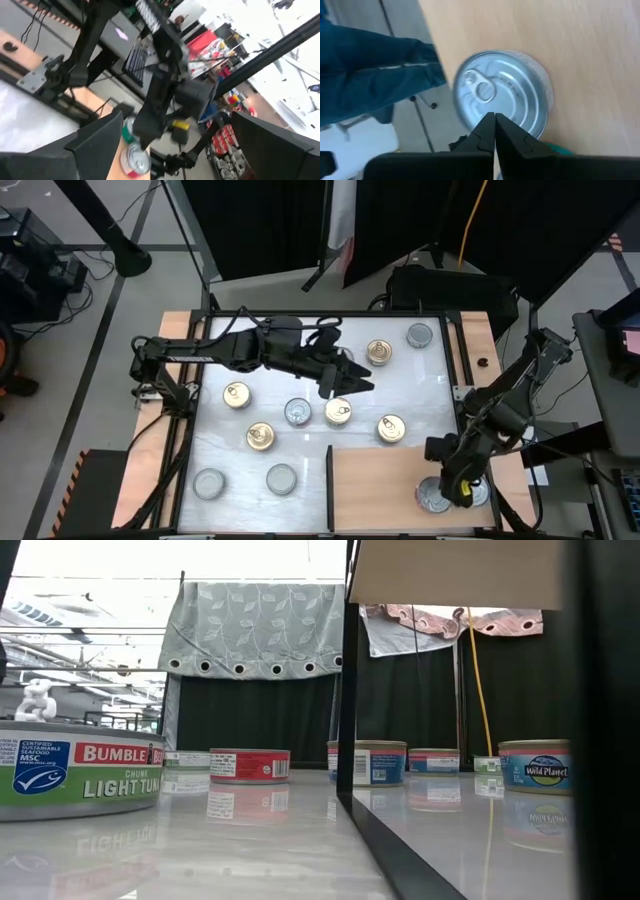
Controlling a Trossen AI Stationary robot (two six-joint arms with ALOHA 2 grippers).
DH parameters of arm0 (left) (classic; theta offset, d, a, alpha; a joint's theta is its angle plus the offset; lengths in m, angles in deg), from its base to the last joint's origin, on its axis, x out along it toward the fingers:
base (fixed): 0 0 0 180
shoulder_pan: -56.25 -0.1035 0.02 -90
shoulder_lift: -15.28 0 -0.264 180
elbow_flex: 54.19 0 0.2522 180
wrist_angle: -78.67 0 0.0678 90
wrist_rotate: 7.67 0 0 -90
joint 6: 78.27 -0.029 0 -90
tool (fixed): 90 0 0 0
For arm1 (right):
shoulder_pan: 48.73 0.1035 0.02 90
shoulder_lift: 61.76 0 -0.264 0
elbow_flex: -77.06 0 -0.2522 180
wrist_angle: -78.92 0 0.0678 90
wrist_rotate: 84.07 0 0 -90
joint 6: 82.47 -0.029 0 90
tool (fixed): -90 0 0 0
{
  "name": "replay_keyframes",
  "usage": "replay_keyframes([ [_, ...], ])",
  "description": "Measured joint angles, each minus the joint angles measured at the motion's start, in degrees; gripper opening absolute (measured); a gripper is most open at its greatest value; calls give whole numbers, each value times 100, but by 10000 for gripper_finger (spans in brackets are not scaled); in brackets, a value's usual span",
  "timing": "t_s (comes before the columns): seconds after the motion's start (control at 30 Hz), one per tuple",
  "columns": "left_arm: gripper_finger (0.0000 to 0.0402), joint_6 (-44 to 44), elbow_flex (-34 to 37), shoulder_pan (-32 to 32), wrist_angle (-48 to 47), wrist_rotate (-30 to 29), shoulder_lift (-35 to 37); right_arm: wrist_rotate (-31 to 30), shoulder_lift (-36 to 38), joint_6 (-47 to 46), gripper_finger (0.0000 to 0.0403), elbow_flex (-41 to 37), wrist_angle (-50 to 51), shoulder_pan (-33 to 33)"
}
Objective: Stack canned seafood by type on shelf
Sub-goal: Stack the red tuna can on top of the other red tuna can on the shelf
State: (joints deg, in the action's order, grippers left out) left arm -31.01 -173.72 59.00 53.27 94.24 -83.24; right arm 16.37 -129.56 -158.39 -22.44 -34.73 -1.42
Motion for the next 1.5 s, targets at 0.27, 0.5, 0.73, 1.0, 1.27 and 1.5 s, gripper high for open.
replay_keyframes([
  [0.27,372,-471,-2,227,-2724,268,465,-687,151,-145,4,1328,915,-14],
  [0.5,364,-442,-4,515,-6064,-1108,1068,-3411,161,70,4,2725,1877,-480],
  [0.73,246,-577,46,583,-6586,-1597,810,-5863,168,1162,4,3314,1730,-1301],
  [1.0,22,-874,1706,628,-5813,-1536,587,-5945,211,2114,4,3421,1541,-2136],
  [1.27,5,-1071,3484,305,-3673,-1043,612,-5352,325,2542,4,3421,1857,-2765],
  [1.5,5,-1129,3956,-62,-2981,-844,599,-4887,392,2469,4,3423,1999,-3159],
])
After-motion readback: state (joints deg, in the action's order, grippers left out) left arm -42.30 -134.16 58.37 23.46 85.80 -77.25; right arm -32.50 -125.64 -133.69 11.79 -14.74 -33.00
